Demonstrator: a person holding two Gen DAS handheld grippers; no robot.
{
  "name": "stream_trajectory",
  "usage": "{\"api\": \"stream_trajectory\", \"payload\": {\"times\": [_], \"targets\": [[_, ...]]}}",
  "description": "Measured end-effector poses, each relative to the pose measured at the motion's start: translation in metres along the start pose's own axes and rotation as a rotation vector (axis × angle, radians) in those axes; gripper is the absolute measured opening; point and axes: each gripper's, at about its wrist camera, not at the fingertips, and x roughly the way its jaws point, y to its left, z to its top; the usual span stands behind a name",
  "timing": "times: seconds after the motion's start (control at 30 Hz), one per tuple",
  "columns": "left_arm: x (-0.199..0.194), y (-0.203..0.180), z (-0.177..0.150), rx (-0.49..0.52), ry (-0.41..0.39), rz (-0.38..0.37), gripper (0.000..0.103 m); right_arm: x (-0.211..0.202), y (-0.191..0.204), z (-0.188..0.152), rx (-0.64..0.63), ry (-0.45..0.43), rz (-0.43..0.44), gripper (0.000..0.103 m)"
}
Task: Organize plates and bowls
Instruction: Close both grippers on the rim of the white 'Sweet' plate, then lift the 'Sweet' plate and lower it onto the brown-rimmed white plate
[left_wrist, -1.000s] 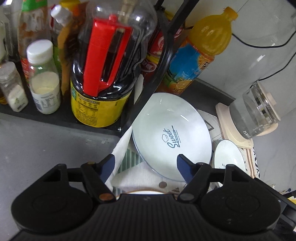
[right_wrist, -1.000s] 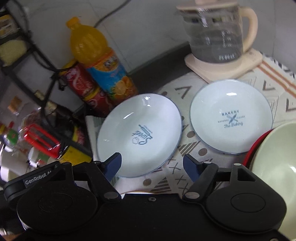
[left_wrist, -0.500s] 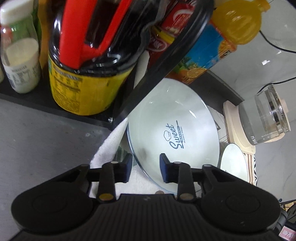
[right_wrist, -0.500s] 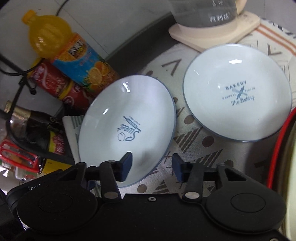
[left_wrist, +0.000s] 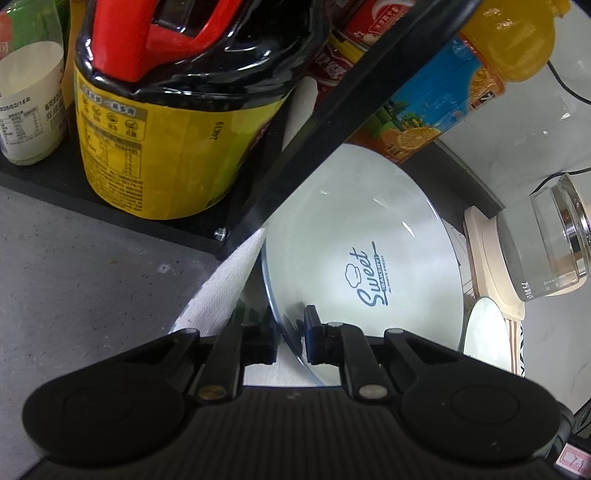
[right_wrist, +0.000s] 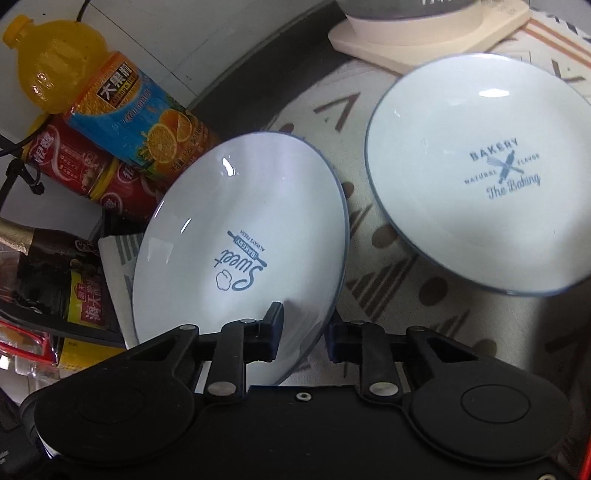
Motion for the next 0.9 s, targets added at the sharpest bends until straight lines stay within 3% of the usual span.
{"api": "stream_trajectory", "payload": {"times": [0.17,0.9], "targets": [[-0.013,-0.002,-0.002,0.009,-0.024,-0.005,0.011,-0.007,-0.001,-0.001,-0.022,-0.023,0.006,0.013],[-0.098,-0.018,-0.060,-0.015,-0.104,0.026,0.012,-0.090,-0.003,-0.037,-0.159,-0.075,0.064,0.014]]}}
